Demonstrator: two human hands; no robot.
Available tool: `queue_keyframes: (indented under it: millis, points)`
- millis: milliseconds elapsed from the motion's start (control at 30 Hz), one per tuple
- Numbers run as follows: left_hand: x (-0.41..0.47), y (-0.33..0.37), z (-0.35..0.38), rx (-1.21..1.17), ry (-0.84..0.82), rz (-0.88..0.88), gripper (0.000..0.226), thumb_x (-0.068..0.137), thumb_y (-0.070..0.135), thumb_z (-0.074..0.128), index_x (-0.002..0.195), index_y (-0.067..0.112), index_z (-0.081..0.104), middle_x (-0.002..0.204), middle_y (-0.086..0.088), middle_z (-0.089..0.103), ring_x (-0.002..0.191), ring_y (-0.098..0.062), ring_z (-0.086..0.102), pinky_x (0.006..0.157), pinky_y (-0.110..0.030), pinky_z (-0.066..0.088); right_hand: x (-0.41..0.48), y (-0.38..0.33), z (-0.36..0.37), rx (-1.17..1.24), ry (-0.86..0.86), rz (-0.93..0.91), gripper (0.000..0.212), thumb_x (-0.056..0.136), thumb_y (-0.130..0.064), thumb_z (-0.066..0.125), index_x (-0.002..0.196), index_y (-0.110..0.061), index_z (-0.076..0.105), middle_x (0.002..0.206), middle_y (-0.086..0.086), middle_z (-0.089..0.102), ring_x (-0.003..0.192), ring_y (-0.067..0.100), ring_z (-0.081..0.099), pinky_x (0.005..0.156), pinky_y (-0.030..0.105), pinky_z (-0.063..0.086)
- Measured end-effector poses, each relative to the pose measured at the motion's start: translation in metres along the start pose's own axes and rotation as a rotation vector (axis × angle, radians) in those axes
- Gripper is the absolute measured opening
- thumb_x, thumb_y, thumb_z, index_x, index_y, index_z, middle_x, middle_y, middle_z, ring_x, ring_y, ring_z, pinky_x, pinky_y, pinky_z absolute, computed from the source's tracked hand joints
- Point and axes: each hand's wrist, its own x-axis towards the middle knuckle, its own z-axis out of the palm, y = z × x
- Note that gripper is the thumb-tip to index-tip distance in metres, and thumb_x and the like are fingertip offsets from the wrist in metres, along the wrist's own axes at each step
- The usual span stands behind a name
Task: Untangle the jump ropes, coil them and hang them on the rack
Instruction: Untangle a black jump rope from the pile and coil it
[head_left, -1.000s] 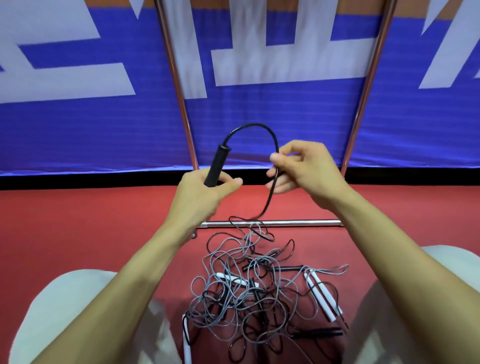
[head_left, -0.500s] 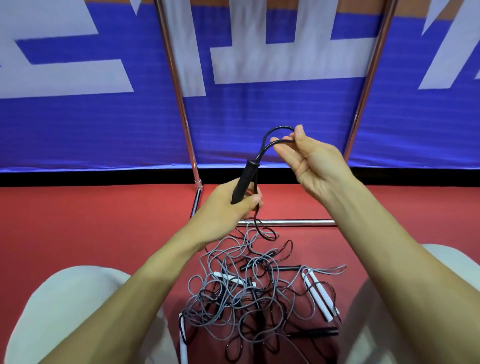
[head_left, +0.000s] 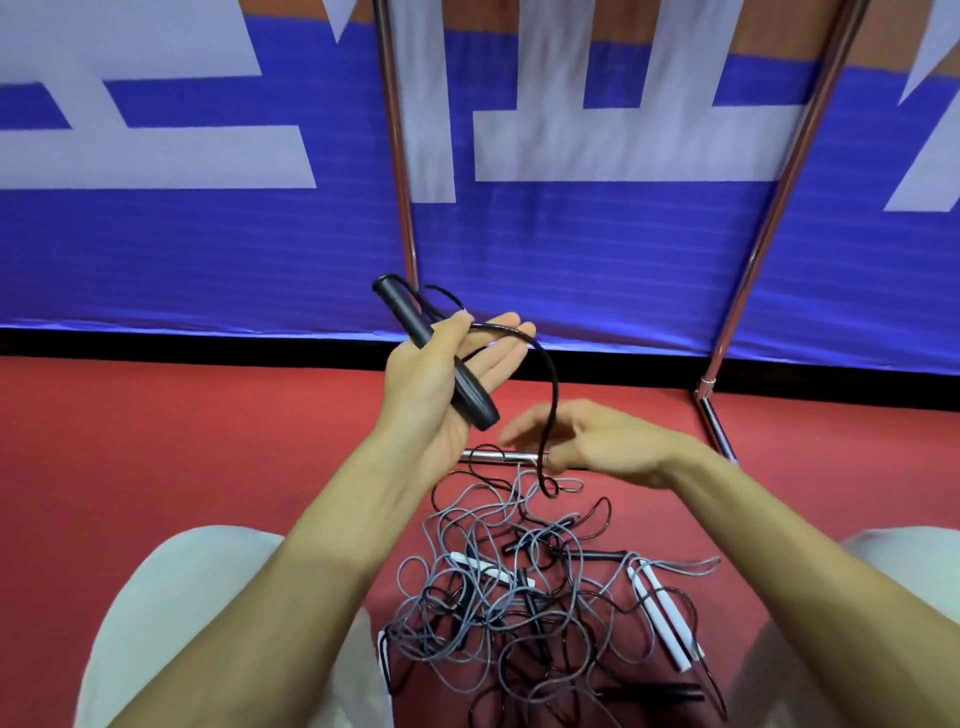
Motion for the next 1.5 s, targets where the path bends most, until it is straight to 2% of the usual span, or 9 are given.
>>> queue_keyframes:
  millis: [133,300,467,633,733,933,1133,1333,1500]
  points:
    - [0.001,0.011,-0.005,-0.166,0.03,-0.029,0.02,0.102,0.007,0.044,0.1,-0.009,0.056,0.094,-0.019,0.074,0.089,-0.031,0.073,0.076,-0.033,0.061,0.004,0.006,0.011,-0.118,-0.057,0.042,0.014,0.095,-0.004,0.054,0.096,-0.012,0.065,0.091,0.001,0.064,0.075,0.008,0.057,0.075,0.023,0.049]
    - [0.011,0.015,-0.018,-0.235,0.221,0.104,0.012,0.103,0.012,0.045,0.113,0.006,0.05,0.101,-0.018,0.071,0.087,-0.029,0.074,0.075,-0.034,0.061,0.0,0.0,0.001,0.017,0.426,0.034,0.014,0.098,-0.003,0.044,0.097,-0.013,0.053,0.076,0.007,0.065,0.067,0.028,0.066,0.065,0.04,0.059]
    - [0.007,-0.003,-0.015,0.079,0.203,0.12,0.014,0.103,0.015,0.046,0.115,0.019,0.053,0.105,-0.016,0.071,0.093,-0.027,0.073,0.08,-0.036,0.059,-0.016,-0.02,-0.018,0.334,0.616,-0.122,0.023,0.099,0.003,0.036,0.095,-0.014,0.051,0.081,0.016,0.061,0.06,0.031,0.068,0.055,0.039,0.059]
    - [0.001,-0.034,-0.012,0.775,-0.123,0.021,0.018,0.098,0.02,0.056,0.107,0.027,0.07,0.11,-0.006,0.071,0.107,-0.019,0.067,0.097,-0.039,0.05,-0.029,-0.034,-0.032,0.677,0.645,-0.218,0.017,0.097,0.006,0.041,0.098,-0.009,0.049,0.084,0.017,0.062,0.064,0.03,0.071,0.055,0.035,0.058]
    - [-0.003,-0.047,-0.011,0.966,-0.271,-0.04,0.022,0.094,0.024,0.062,0.115,0.025,0.071,0.114,0.001,0.072,0.112,-0.014,0.064,0.107,-0.039,0.044,-0.034,-0.034,-0.041,0.889,0.631,-0.223,0.017,0.096,0.009,0.039,0.097,-0.006,0.046,0.083,0.019,0.059,0.068,0.035,0.071,0.059,0.04,0.059]
    - [-0.007,-0.057,-0.003,1.111,-0.272,0.088,0.013,0.095,0.012,0.059,0.093,0.014,0.071,0.086,-0.004,0.075,0.083,-0.01,0.071,0.084,-0.024,0.053,-0.036,-0.027,-0.048,0.966,0.655,-0.204,0.019,0.097,0.01,0.036,0.099,-0.005,0.047,0.084,0.02,0.056,0.07,0.038,0.07,0.066,0.047,0.06]
    - [-0.013,-0.049,0.012,0.694,-0.121,0.103,0.012,0.096,0.01,0.057,0.089,0.01,0.066,0.075,-0.005,0.072,0.071,-0.016,0.073,0.065,-0.026,0.059,-0.027,-0.021,-0.043,0.656,0.737,-0.126,0.014,0.1,-0.005,0.041,0.106,-0.004,0.053,0.092,0.015,0.064,0.065,0.024,0.07,0.062,0.031,0.06]
    - [-0.004,-0.02,0.007,0.153,0.042,0.053,0.01,0.097,0.01,0.055,0.089,0.006,0.058,0.078,-0.009,0.071,0.077,-0.023,0.074,0.065,-0.034,0.061,-0.014,-0.007,-0.023,0.034,0.304,-0.047,0.047,0.08,0.021,0.035,0.097,-0.013,0.063,0.096,0.004,0.065,0.084,0.013,0.06,0.081,0.026,0.049]
    - [0.001,0.001,-0.001,-0.187,0.034,-0.074,0.013,0.1,0.009,0.049,0.09,0.005,0.056,0.082,-0.012,0.07,0.081,-0.026,0.074,0.075,-0.039,0.061,0.001,0.003,0.005,-0.147,0.179,-0.017,0.022,0.092,0.002,0.051,0.093,-0.016,0.063,0.092,-0.002,0.064,0.074,0.002,0.056,0.074,0.016,0.046]
